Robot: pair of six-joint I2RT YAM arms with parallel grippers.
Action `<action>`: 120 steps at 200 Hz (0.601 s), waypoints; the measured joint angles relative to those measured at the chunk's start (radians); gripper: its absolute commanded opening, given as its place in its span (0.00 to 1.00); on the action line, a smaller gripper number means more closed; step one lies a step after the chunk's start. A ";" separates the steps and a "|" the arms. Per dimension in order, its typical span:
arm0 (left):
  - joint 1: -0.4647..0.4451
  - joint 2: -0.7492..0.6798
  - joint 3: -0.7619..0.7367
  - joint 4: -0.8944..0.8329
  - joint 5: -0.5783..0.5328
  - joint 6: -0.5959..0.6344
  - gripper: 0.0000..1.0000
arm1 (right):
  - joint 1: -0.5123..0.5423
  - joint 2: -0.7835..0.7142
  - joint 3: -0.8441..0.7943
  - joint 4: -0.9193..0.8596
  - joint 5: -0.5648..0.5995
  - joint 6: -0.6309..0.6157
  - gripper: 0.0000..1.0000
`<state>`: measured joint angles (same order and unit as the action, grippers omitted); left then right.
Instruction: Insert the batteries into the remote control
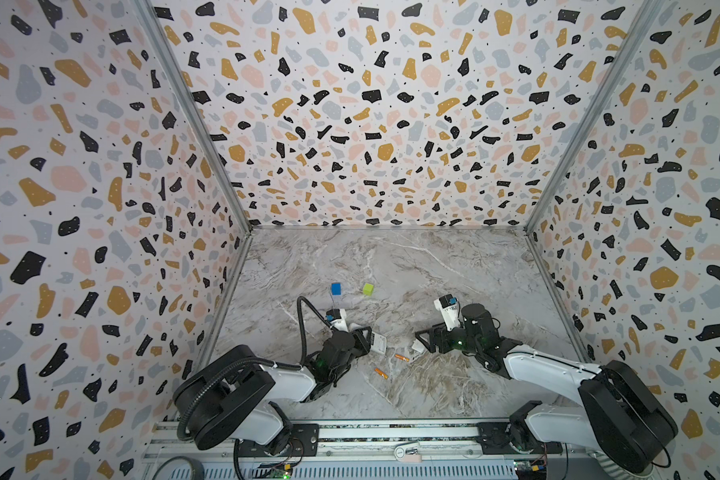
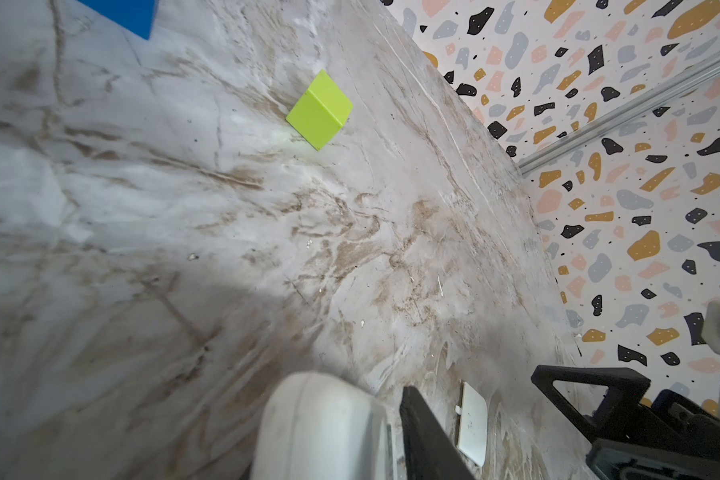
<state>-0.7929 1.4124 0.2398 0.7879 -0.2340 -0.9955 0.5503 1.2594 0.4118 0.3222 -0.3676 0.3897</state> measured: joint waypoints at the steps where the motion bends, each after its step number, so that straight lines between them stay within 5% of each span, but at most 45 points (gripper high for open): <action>1: 0.000 -0.001 0.000 -0.001 0.000 0.000 0.40 | 0.000 0.000 0.000 0.000 0.000 0.000 0.82; 120: 0.000 -0.055 -0.004 -0.175 -0.089 -0.045 0.50 | 0.000 -0.012 0.005 -0.026 0.021 -0.026 0.82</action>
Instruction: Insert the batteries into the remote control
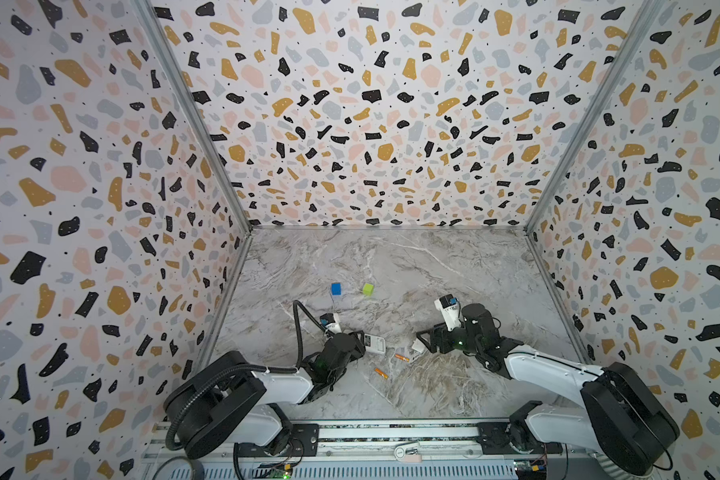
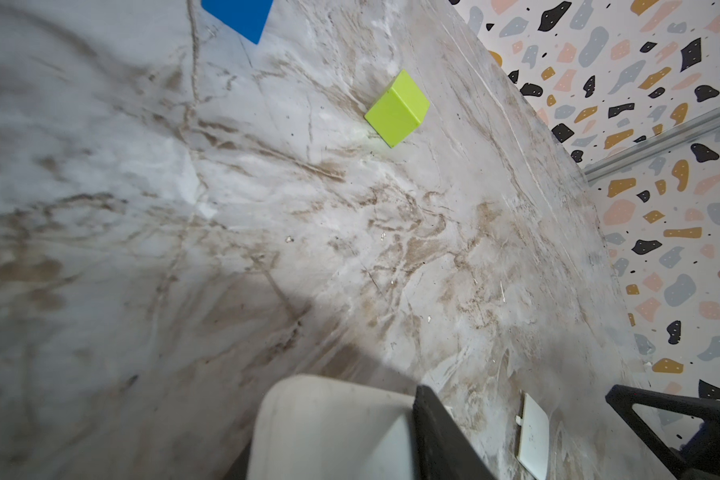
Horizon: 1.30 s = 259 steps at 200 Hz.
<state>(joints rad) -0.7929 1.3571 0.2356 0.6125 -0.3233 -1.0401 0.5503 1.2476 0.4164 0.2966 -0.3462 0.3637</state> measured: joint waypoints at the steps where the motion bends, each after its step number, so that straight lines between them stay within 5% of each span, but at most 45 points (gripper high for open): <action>1: 0.000 0.000 0.000 -0.001 0.000 0.000 0.51 | 0.000 0.000 0.000 0.000 0.000 0.000 0.82; 28: 0.000 -0.006 -0.004 -0.039 -0.012 -0.005 0.59 | 0.000 0.000 0.000 -0.008 0.002 -0.007 0.82; 149: 0.000 -0.135 -0.023 -0.192 -0.060 -0.023 0.63 | 0.007 -0.006 0.056 -0.068 0.014 -0.038 0.82; 259: 0.000 -0.294 0.064 -0.428 -0.050 0.094 0.62 | 0.203 -0.021 0.150 -0.262 0.104 -0.142 0.76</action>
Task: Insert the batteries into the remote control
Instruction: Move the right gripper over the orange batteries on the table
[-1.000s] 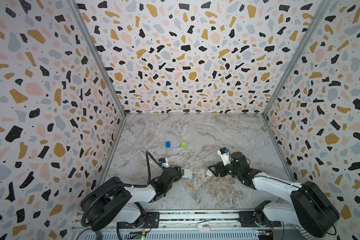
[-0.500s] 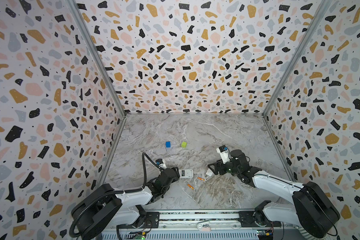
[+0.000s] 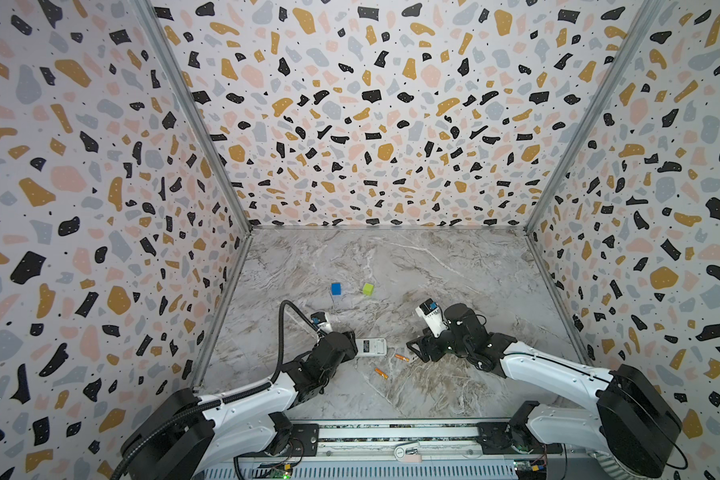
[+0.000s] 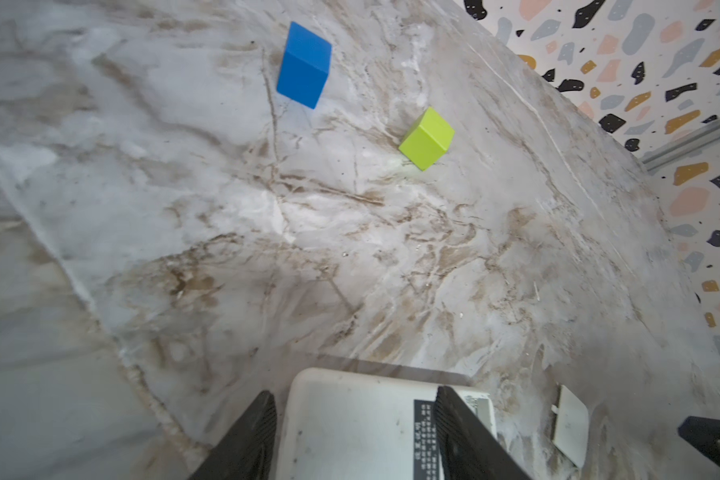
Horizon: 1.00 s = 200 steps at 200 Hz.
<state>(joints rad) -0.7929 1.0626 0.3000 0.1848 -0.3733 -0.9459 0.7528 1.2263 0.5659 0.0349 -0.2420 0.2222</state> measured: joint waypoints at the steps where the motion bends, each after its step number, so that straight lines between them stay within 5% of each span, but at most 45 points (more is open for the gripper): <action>1: 0.000 0.000 0.001 0.000 0.002 0.001 0.62 | 0.002 0.001 0.001 -0.001 0.000 -0.001 0.75; 124: 0.000 0.013 0.006 0.027 0.115 0.119 0.61 | 0.094 0.218 0.164 -0.142 0.035 -0.055 0.52; 200: 0.000 -0.026 -0.002 0.024 0.129 0.125 0.57 | 0.166 0.230 0.194 -0.156 0.046 -0.063 0.47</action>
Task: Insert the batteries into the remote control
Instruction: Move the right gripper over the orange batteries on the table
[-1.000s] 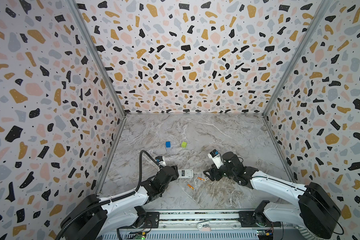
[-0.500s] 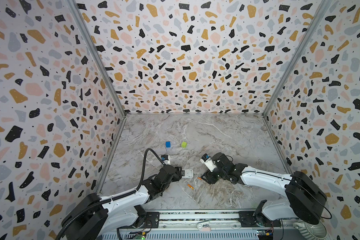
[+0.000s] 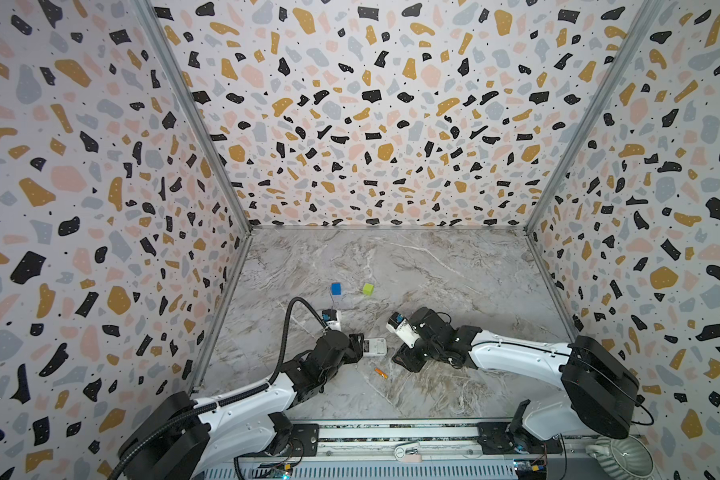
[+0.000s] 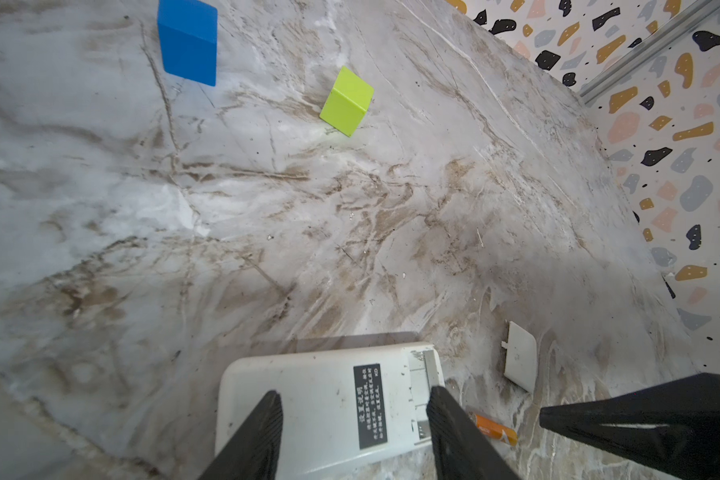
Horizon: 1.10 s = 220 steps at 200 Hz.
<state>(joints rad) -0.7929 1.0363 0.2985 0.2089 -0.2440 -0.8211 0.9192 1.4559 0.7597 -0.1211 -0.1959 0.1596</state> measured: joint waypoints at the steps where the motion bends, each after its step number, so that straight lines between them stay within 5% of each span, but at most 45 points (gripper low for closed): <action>1: 0.000 0.000 0.000 0.000 0.000 0.000 0.57 | 0.000 0.000 0.000 0.000 0.001 0.000 0.47; 220: 0.000 -0.015 -0.001 -0.051 0.018 -0.002 0.54 | 0.113 0.026 0.012 0.025 -0.043 0.019 0.39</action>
<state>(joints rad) -0.7929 1.0210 0.2977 0.1574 -0.2264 -0.8234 1.0325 1.4815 0.7715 -0.0959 -0.2390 0.1787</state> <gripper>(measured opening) 0.538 0.392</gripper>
